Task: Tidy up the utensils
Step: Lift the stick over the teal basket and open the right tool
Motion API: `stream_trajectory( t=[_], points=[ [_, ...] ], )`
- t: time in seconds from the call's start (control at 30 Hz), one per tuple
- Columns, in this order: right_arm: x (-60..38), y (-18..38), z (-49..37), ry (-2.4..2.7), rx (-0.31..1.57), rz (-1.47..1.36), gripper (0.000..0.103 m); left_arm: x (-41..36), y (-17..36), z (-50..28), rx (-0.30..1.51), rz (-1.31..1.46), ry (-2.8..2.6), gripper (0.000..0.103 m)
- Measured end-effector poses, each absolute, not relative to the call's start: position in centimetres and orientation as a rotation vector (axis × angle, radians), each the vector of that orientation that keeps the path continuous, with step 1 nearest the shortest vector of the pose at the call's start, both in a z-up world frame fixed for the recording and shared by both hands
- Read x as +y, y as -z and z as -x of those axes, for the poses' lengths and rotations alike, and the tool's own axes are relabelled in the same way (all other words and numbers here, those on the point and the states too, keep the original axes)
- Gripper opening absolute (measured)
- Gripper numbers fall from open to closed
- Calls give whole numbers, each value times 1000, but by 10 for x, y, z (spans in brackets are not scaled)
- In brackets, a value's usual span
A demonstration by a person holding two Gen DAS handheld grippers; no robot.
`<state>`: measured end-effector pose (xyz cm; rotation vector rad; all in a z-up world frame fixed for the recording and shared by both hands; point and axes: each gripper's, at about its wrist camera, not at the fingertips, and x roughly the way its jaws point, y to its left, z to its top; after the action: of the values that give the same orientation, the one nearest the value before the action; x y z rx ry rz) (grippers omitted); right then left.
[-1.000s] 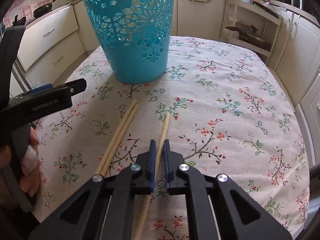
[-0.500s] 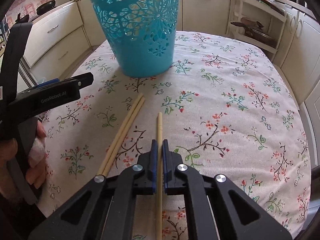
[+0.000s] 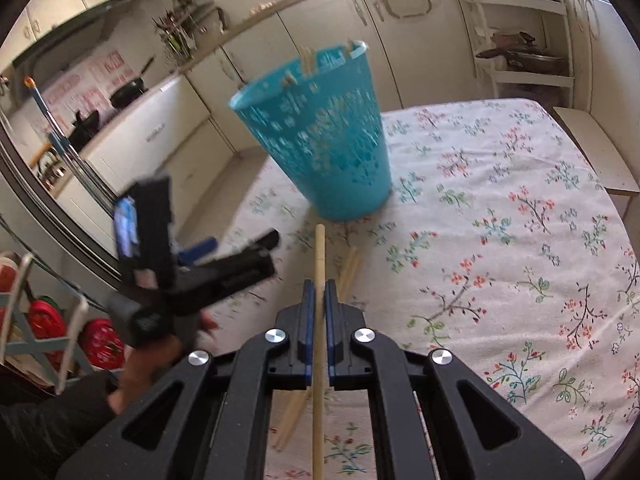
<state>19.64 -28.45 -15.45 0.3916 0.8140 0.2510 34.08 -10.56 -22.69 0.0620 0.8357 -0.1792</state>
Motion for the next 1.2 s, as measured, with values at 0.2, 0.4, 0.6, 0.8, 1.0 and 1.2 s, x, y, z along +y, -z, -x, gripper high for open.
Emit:
stream_trajectory(
  t=[0.2,0.4,0.6,0.8,1.0,1.2],
  points=[
    [-285,129,-196,-306,752,-442,6,-105,227,-341,836,-59,180,95],
    [-287,108,-199,-331,693,-485,6,-105,228,-340,837,-59,180,95],
    [-290,88,-207,-347,626,-514,6,-105,228,-340,838,-60,179,95],
    [-290,63,-227,-361,550,-545,6,-107,231,-340,842,-68,179,95],
    [-283,26,-257,-335,425,-540,6,-107,232,-339,842,-65,182,95],
    [-285,3,-285,-228,286,-542,6,-107,231,-339,842,-62,184,95]
  ],
)
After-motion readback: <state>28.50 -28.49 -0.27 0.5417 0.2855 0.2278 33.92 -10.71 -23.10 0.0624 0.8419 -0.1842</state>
